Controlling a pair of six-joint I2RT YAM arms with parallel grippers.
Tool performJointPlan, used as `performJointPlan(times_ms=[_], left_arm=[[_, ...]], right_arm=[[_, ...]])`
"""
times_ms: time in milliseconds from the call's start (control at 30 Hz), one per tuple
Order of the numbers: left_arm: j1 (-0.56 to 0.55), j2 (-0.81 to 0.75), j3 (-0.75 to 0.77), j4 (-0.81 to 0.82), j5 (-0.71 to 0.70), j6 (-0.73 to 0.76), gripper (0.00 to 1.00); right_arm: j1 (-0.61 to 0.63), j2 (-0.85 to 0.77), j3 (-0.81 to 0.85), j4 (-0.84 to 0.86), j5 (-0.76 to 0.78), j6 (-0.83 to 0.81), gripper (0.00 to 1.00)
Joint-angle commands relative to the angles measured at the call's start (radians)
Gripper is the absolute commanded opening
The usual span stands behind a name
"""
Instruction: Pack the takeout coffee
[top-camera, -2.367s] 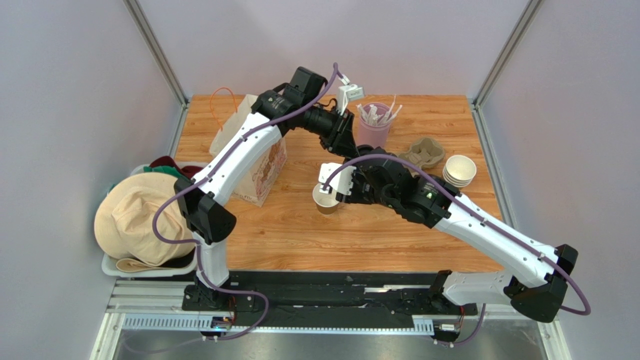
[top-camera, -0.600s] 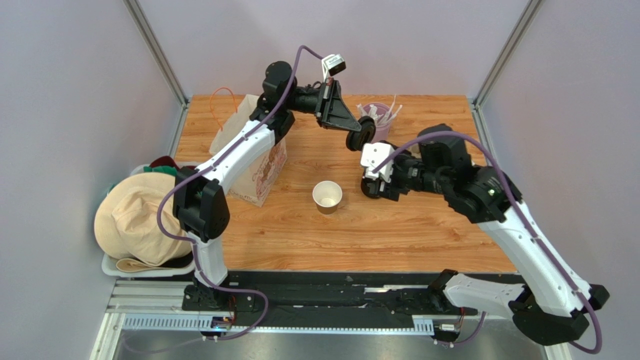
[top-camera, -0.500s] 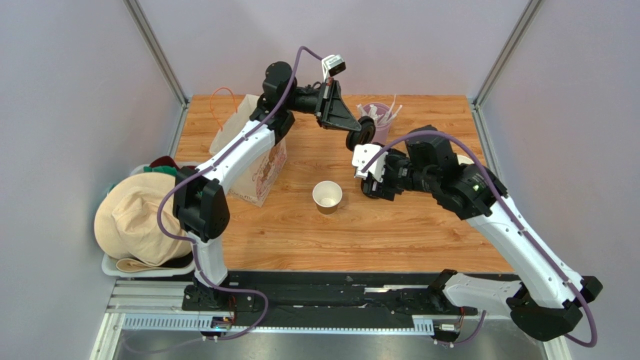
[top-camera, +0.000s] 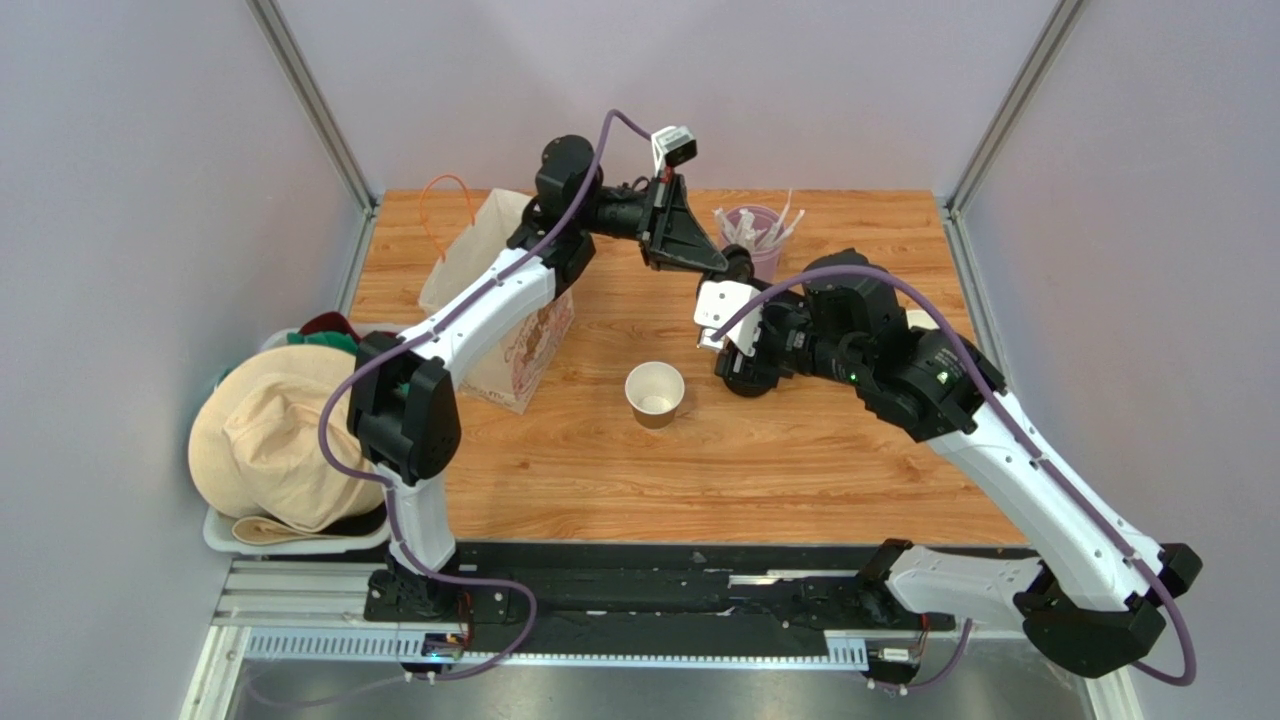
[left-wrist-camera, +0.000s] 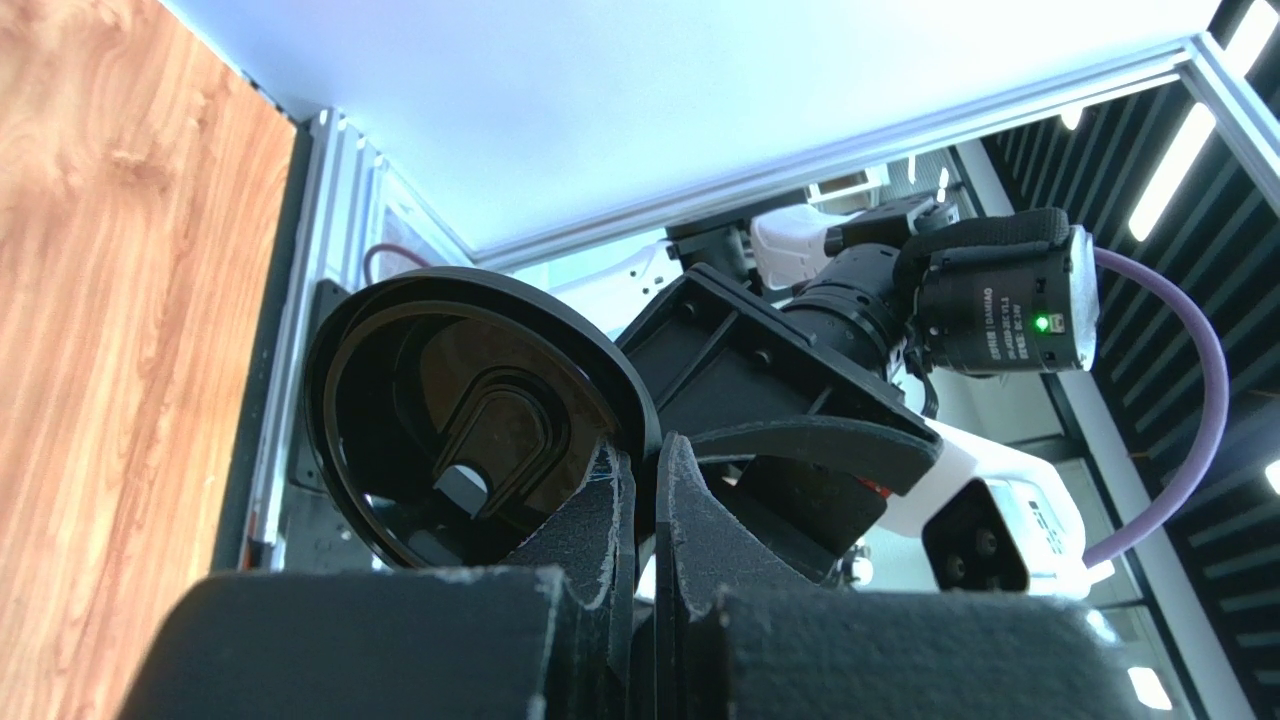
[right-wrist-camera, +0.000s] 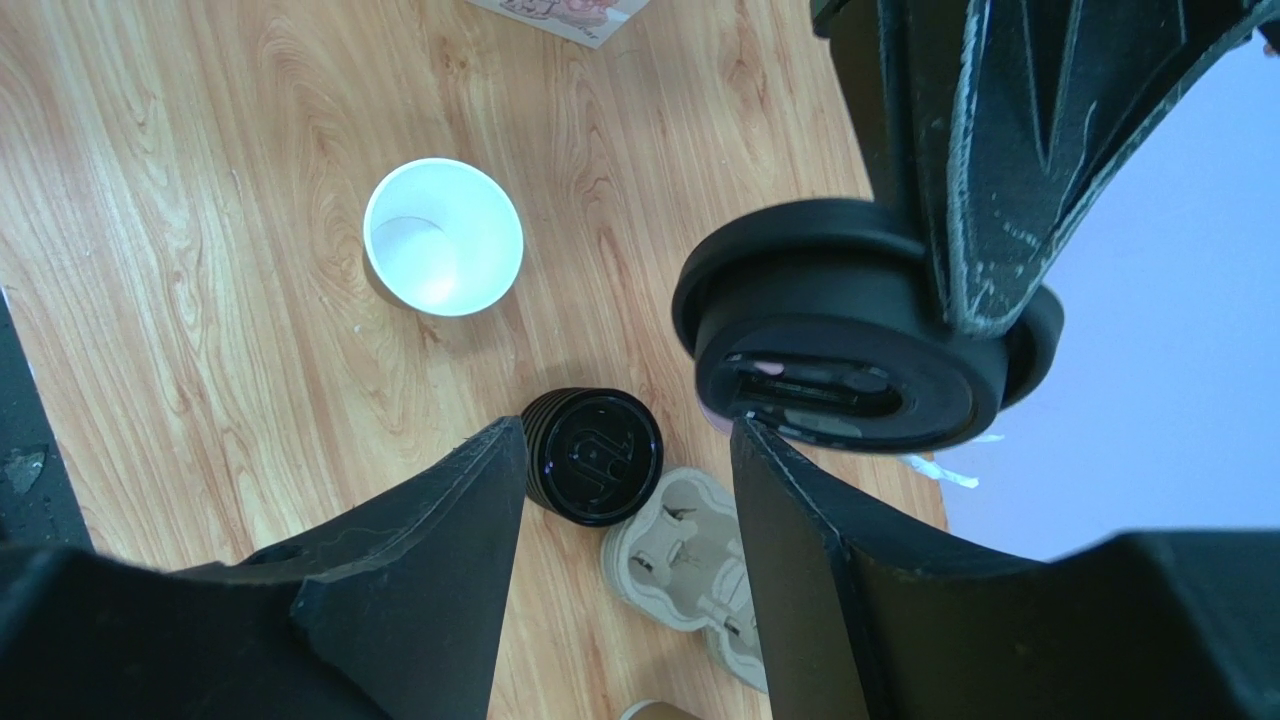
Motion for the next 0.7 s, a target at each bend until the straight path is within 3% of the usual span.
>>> performJointPlan(times_ms=[0, 200, 433, 667], left_arm=[[-0.027, -0.028, -0.001, 0.053, 0.001, -0.028, 0.0], [-0.044, -0.033, 0.005, 0.051, -0.001, -0.025, 0.0], [-0.044, -0.057, 0.004, 0.091, -0.002, -0.062, 0.0], [-0.044, -0.067, 0.007, 0.094, -0.004, -0.07, 0.0]], right_arm=[[0.003, 0.015, 0.048, 0.052, 0.018, -0.006, 0.57], [0.005, 0.015, 0.056, 0.047, 0.011, -0.005, 0.56], [0.002, 0.01, 0.036, 0.05, -0.005, -0.012, 0.41], [-0.018, -0.014, 0.034, 0.048, -0.029, -0.012, 0.38]])
